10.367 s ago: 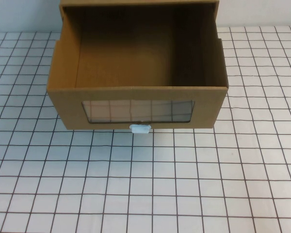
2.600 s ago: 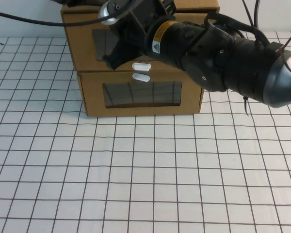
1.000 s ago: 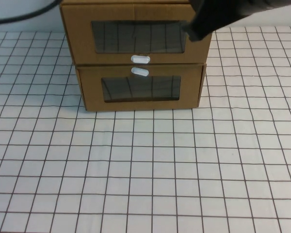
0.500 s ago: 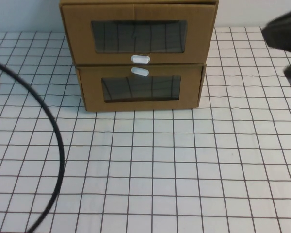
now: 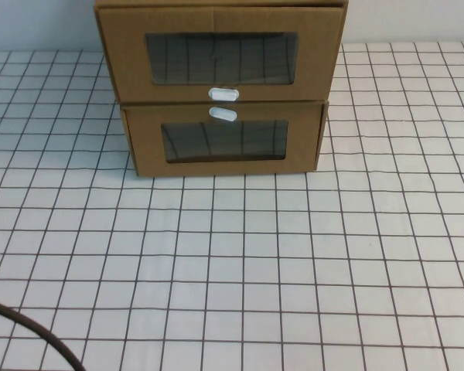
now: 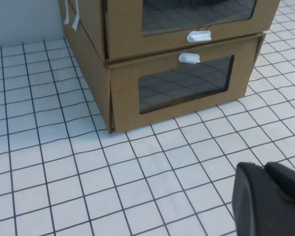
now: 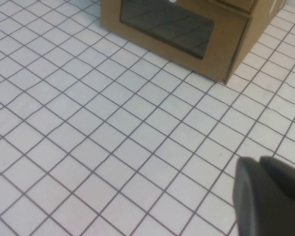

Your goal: Close the shoe box

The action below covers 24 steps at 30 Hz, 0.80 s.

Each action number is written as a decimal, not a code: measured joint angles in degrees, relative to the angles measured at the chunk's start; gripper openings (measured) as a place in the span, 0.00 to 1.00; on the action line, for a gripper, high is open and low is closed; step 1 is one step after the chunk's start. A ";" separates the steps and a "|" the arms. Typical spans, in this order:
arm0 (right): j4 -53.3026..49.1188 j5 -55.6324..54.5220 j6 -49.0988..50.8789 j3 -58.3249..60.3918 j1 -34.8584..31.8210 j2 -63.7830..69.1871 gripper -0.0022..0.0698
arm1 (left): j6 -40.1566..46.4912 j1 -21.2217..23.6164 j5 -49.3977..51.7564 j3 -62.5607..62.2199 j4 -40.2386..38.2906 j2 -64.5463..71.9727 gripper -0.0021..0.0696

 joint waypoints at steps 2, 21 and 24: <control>0.00 -0.74 0.40 2.96 0.00 -3.52 0.01 | 0.00 0.00 -0.50 0.55 0.00 -0.80 0.02; -0.25 -0.68 0.40 10.36 0.00 -10.18 0.01 | -2.29 0.00 -5.05 1.02 -0.49 -0.95 0.02; -0.25 -0.68 0.40 10.36 0.00 -10.18 0.01 | -2.29 0.00 -5.05 1.02 -0.49 -0.95 0.02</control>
